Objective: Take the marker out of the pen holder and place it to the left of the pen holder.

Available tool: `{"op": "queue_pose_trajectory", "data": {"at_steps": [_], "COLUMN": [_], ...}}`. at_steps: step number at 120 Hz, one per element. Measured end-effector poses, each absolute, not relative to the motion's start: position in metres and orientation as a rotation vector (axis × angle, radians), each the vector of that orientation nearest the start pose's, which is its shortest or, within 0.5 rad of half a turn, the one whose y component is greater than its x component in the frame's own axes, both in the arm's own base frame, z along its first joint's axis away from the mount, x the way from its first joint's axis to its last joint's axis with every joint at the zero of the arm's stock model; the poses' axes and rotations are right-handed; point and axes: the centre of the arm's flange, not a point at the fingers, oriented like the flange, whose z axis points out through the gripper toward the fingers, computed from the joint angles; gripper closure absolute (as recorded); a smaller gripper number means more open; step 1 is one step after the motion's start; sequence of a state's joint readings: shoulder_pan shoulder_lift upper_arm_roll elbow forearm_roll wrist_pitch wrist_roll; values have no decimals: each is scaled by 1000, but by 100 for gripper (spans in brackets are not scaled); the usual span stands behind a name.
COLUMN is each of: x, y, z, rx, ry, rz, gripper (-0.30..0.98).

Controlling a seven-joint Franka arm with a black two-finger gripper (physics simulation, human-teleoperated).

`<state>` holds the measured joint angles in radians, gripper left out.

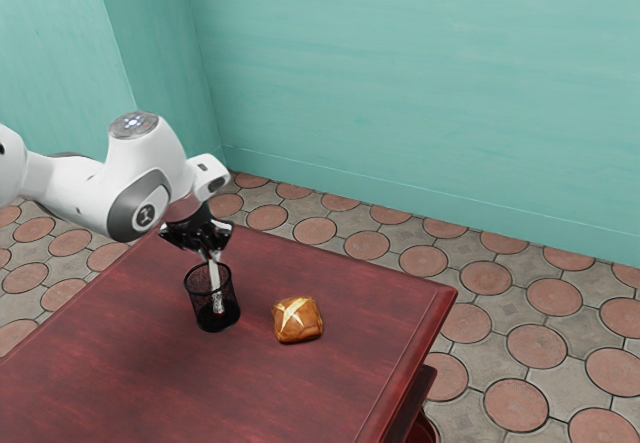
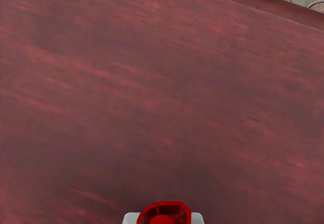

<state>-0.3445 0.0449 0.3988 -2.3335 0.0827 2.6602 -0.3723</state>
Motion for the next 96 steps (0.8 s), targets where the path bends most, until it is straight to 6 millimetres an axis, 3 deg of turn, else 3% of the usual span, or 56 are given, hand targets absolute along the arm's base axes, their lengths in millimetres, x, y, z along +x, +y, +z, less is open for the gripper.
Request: {"op": "queue_pose_trajectory", "data": {"at_steps": [38, 48, 71, 84, 96], "x": [538, 545, 564, 563, 557], "y": [28, 30, 37, 41, 47], "z": [358, 375, 435, 451, 452], "rx": [-3028, -3015, -2947, -2918, -2891], "ry": [-565, -560, -547, -585, -631], "rz": [-476, -498, -513, -437, -317], "gripper": [78, 79, 79, 79, 79]}}
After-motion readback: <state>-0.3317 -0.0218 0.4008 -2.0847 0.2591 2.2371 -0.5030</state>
